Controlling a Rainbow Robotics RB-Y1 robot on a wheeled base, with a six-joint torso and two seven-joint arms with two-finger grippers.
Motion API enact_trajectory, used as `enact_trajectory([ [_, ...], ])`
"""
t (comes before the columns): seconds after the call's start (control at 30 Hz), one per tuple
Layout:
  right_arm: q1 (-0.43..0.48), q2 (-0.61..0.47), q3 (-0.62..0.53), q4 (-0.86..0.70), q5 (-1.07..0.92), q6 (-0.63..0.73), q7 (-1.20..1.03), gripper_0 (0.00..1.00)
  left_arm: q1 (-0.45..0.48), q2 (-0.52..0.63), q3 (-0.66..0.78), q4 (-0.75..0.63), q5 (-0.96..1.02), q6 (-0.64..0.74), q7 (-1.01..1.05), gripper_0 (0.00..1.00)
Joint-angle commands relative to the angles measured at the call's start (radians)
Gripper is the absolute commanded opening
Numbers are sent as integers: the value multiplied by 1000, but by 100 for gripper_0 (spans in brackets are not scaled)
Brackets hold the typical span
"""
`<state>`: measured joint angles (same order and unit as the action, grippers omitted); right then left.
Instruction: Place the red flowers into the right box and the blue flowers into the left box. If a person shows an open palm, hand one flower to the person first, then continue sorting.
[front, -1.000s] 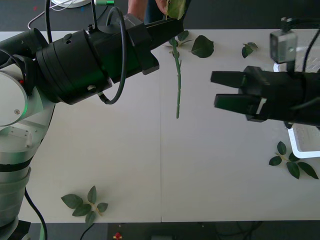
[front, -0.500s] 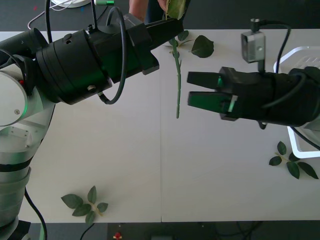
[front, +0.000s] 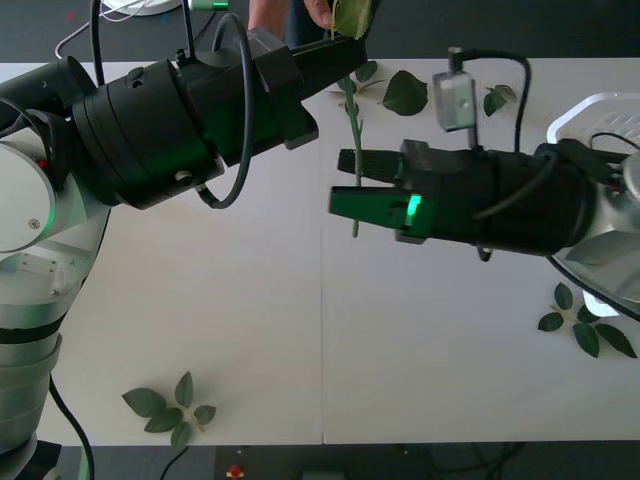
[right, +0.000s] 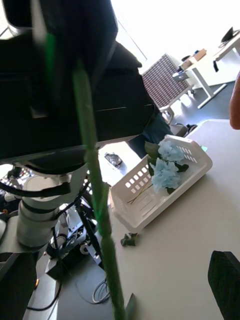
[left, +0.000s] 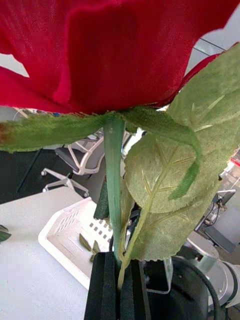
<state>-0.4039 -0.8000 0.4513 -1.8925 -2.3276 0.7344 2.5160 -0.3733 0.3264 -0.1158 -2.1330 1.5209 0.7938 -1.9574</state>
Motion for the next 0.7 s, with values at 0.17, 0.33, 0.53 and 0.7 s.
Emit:
enact_trajectory([
  [0.17, -69, 30, 44, -10, 5, -44, 75, 54, 16, 26, -21, -36, 13, -15, 23, 0],
  [0.33, -73, 30, 44, -10, -3, -47, 83, 0, 16, 26, -21, -36, 13, -15, 23, 0],
  [0.53, -75, 30, 44, -10, -22, -49, 93, 0, 16, 26, -21, -36, 13, -15, 23, 0],
  [0.7, -75, 31, 44, -10, -29, -49, 99, 0, 16, 26, -21, -36, 13, -15, 23, 0],
])
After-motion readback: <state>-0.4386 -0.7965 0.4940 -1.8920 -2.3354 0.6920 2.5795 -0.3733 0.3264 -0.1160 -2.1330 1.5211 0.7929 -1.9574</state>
